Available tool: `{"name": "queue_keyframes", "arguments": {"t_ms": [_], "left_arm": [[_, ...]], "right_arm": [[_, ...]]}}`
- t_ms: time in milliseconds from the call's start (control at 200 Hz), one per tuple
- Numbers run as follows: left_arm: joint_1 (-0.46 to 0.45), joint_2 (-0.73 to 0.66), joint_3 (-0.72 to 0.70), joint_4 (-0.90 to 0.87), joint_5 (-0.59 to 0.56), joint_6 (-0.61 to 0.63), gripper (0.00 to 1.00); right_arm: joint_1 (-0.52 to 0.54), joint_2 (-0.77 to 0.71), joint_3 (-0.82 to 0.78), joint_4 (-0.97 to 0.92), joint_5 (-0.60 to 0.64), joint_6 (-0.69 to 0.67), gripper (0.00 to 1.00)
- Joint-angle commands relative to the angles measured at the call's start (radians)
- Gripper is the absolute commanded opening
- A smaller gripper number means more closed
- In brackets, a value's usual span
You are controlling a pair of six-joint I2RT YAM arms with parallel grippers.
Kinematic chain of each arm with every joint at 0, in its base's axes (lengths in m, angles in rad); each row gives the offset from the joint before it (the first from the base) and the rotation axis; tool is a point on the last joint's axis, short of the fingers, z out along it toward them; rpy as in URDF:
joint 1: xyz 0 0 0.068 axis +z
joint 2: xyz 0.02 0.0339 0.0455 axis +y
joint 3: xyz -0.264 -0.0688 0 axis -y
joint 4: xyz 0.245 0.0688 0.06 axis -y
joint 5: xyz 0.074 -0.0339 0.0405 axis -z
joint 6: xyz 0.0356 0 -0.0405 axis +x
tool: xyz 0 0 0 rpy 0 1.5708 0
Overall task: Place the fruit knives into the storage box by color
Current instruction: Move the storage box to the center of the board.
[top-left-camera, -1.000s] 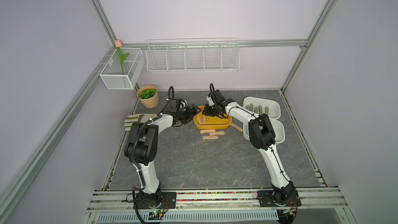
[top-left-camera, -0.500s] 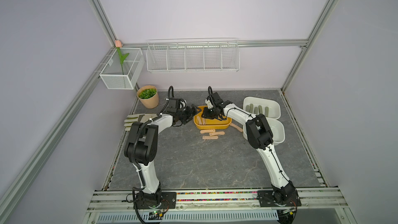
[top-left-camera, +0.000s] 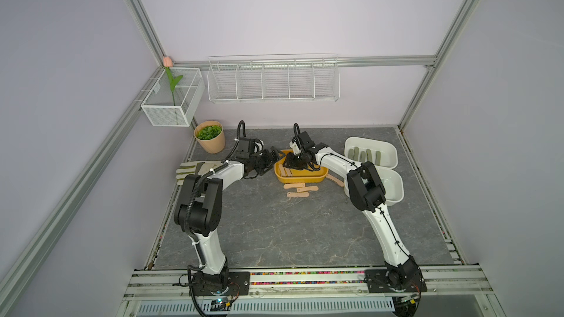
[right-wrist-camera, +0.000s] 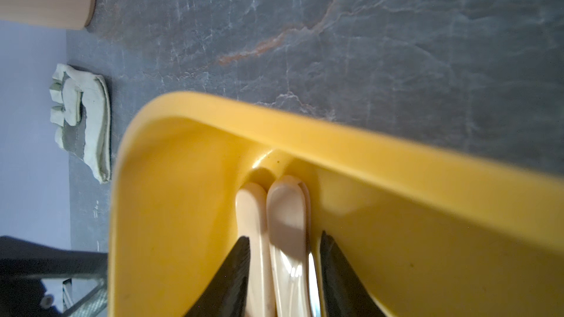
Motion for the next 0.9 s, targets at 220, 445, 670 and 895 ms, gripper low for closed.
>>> {"name": "queue_keyframes", "arguments": {"t_ms": [220, 445, 670, 895], "left_arm": [[0.004, -0.151, -0.037, -0.039, -0.011, 0.003, 0.99], [-0.007, -0.281, -0.137, -0.066, -0.035, -0.003, 0.99], [-0.04, -0.421, -0.255, -0.091, -0.078, -0.007, 0.99], [-0.064, -0.541, -0.367, -0.089, -0.121, -0.043, 0.99]], "right_arm": [[0.001, -0.192, -0.087, -0.03, 0.0, -0.013, 0.53], [0.008, -0.365, -0.237, -0.04, -0.001, -0.045, 0.66], [0.011, -0.584, -0.526, 0.004, 0.024, -0.073, 0.78], [0.03, -0.762, -0.826, 0.057, 0.054, -0.076, 0.86]]}}
